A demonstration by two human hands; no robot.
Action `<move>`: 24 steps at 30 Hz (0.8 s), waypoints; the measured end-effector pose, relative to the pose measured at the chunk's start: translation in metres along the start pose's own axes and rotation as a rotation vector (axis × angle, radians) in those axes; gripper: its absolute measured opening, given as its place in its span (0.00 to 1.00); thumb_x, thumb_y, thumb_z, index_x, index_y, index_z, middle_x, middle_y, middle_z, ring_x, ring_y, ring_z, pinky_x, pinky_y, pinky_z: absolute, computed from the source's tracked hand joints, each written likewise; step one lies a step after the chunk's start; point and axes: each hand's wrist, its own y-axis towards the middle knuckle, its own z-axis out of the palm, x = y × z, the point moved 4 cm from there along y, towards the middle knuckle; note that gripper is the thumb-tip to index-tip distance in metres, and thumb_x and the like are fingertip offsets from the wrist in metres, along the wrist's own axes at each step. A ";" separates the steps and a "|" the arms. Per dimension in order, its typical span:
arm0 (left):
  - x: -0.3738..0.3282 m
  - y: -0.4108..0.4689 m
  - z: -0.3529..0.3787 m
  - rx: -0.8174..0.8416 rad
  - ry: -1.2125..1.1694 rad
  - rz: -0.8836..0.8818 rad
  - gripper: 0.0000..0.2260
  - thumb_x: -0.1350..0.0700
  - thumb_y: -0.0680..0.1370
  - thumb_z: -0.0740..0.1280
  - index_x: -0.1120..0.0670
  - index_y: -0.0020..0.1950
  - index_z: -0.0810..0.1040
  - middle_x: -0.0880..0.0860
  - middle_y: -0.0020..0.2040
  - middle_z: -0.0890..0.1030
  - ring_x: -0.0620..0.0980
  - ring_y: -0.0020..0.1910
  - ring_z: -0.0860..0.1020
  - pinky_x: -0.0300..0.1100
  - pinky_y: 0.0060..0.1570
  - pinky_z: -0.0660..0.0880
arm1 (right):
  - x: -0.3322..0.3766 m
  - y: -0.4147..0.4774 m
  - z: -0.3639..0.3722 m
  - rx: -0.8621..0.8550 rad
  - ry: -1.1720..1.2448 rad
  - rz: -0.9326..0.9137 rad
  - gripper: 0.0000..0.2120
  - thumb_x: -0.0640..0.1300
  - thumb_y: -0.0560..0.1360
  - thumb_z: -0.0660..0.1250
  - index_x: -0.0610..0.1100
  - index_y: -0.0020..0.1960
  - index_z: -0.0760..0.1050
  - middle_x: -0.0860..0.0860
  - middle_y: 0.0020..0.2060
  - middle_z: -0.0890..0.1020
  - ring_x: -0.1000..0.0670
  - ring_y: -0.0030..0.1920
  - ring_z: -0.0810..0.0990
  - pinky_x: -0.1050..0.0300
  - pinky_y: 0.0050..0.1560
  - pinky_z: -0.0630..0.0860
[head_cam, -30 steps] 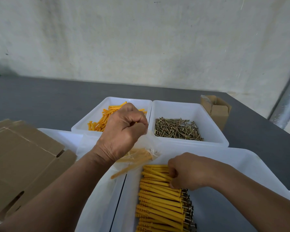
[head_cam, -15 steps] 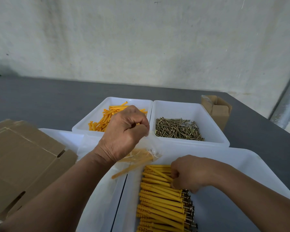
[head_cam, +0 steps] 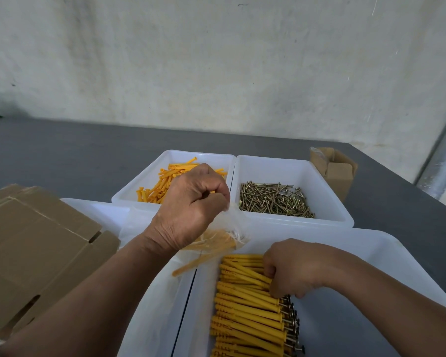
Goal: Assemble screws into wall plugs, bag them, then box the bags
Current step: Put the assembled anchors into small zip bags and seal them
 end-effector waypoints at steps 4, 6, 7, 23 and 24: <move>0.001 0.000 0.000 0.000 -0.002 0.004 0.06 0.60 0.64 0.63 0.56 0.29 0.78 0.52 0.36 0.77 0.49 0.38 0.75 0.43 0.39 0.72 | -0.005 -0.002 -0.004 -0.056 0.028 0.024 0.13 0.39 0.76 0.65 0.39 0.58 0.80 0.44 0.50 0.84 0.51 0.42 0.78 0.59 0.39 0.76; 0.001 -0.001 0.000 -0.001 0.000 0.005 0.06 0.60 0.64 0.63 0.56 0.29 0.78 0.53 0.36 0.77 0.50 0.38 0.75 0.44 0.39 0.72 | -0.007 -0.004 -0.007 -0.074 0.110 0.016 0.13 0.38 0.76 0.64 0.40 0.59 0.80 0.45 0.49 0.85 0.51 0.41 0.79 0.56 0.46 0.79; 0.000 -0.001 0.000 -0.002 0.001 0.005 0.06 0.60 0.64 0.63 0.56 0.29 0.78 0.53 0.36 0.77 0.50 0.38 0.75 0.45 0.40 0.72 | -0.007 -0.006 -0.009 -0.081 0.149 0.003 0.13 0.37 0.76 0.63 0.41 0.58 0.79 0.45 0.48 0.86 0.51 0.40 0.80 0.56 0.47 0.80; 0.000 -0.001 -0.001 -0.004 0.006 0.003 0.07 0.60 0.64 0.63 0.51 0.29 0.77 0.53 0.36 0.77 0.51 0.39 0.76 0.47 0.40 0.73 | -0.036 -0.027 -0.052 -0.925 0.689 -0.018 0.08 0.48 0.75 0.64 0.52 0.37 0.78 0.60 0.30 0.79 0.60 0.31 0.76 0.63 0.30 0.67; 0.000 -0.001 -0.001 -0.004 0.006 0.003 0.06 0.60 0.64 0.63 0.51 0.29 0.77 0.52 0.36 0.77 0.51 0.39 0.76 0.47 0.40 0.73 | -0.041 -0.030 -0.054 -0.974 0.736 -0.013 0.09 0.49 0.74 0.64 0.52 0.37 0.78 0.60 0.29 0.79 0.61 0.29 0.75 0.62 0.29 0.67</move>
